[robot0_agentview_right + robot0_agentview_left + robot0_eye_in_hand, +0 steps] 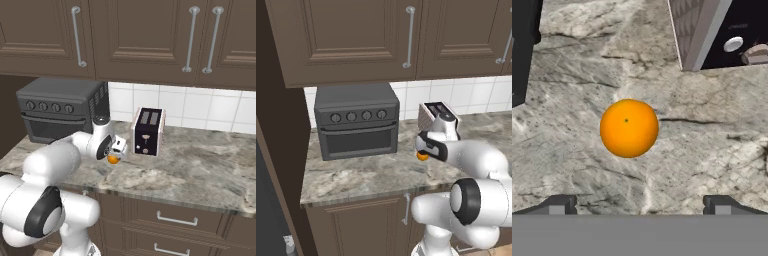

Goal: Place the liquor and beer on the top shelf of the fridge to keep them out of children's reach, and place the orange on lower shelves for easy access.

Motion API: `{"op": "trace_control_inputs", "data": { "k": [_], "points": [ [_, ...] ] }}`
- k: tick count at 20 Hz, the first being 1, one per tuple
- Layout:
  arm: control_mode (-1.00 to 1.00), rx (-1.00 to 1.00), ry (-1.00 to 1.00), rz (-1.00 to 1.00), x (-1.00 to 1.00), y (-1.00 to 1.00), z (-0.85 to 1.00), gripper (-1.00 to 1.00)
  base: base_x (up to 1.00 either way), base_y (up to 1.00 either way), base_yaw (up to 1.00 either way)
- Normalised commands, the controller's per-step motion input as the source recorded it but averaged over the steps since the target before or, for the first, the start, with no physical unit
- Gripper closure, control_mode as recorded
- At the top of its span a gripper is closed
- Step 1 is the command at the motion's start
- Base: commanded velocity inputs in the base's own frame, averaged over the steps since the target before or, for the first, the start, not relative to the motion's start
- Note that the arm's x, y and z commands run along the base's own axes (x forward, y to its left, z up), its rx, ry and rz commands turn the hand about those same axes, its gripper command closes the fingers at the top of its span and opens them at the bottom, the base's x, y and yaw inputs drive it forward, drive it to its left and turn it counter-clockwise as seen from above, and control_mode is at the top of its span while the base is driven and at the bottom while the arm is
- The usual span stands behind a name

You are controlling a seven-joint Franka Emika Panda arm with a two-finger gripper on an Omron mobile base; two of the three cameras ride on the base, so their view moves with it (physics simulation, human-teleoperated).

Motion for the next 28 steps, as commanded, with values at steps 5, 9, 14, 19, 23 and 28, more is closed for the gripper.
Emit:
{"op": "trace_control_inputs", "data": {
  "k": [5,9,14,19,23,28],
  "points": [
    [-1.0,0.0,0.0,0.0,0.07,0.0,-0.16,-1.0,0.0,0.0,0.0],
    [-1.0,0.0,0.0,0.0,0.04,0.0,-0.09,-1.0,0.0,0.0,0.0],
    [-1.0,0.0,0.0,0.0,0.07,0.0,-0.04,-1.0,0.0,0.0,0.0],
    [-1.0,0.0,0.0,0.0,0.02,0.01,-0.05,-1.0,0.0,0.0,0.0],
    [-1.0,0.0,0.0,0.0,0.0,0.09,-0.11,-1.0,0.0,0.0,0.0],
    [-1.0,0.0,0.0,0.0,0.02,0.12,-0.16,-1.0,0.0,0.0,0.0]
  ]
}}
